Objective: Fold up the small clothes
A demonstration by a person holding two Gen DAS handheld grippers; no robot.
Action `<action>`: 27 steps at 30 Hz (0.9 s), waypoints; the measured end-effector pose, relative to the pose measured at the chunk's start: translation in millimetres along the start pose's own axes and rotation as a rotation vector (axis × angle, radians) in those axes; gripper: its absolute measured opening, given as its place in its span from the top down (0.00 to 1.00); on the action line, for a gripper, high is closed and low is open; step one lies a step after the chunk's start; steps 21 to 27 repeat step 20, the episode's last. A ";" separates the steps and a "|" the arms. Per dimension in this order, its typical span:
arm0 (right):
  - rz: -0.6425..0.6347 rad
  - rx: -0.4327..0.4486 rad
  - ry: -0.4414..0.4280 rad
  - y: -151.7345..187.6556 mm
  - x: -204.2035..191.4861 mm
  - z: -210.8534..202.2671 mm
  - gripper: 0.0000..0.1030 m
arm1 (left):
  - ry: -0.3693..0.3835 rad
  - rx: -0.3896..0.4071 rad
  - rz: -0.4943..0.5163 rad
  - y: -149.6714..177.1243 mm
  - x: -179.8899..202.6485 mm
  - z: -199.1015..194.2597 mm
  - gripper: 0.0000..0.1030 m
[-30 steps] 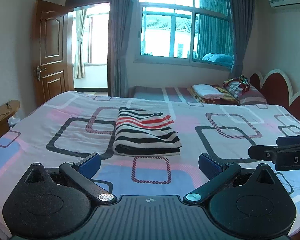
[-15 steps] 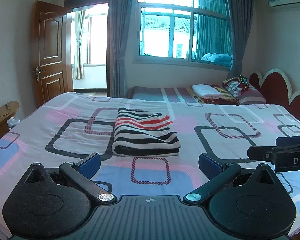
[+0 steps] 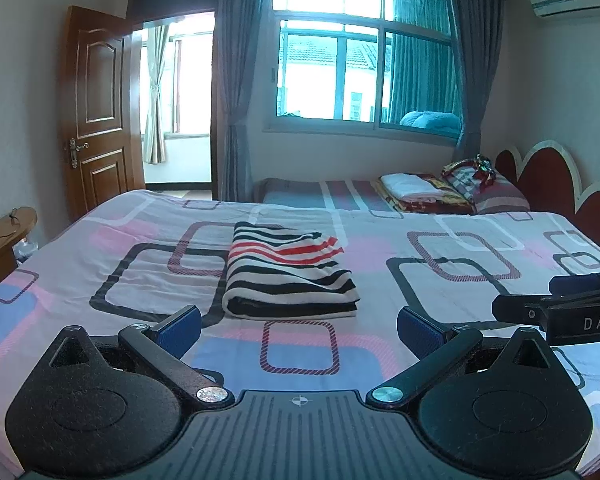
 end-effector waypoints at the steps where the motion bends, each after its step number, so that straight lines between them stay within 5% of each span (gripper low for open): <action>1: -0.001 -0.001 -0.001 -0.2 -0.3 0.3 0.01 | 0.001 0.000 -0.001 -0.2 0.1 -0.2 0.00; 27: -0.009 0.009 -0.008 -4.3 -5.3 3.0 0.01 | 0.018 -0.011 -0.065 2.3 -6.5 0.7 0.00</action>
Point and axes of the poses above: each gripper's, at about its wrist camera, not at the fingertips, and z roughly the way its jaws point, x to its right, y to its underside, the point moved 7 cm from there along z, roughly the way its jaws point, and after that the axes turned 9 degrees about -z, right-handed, at the moved point
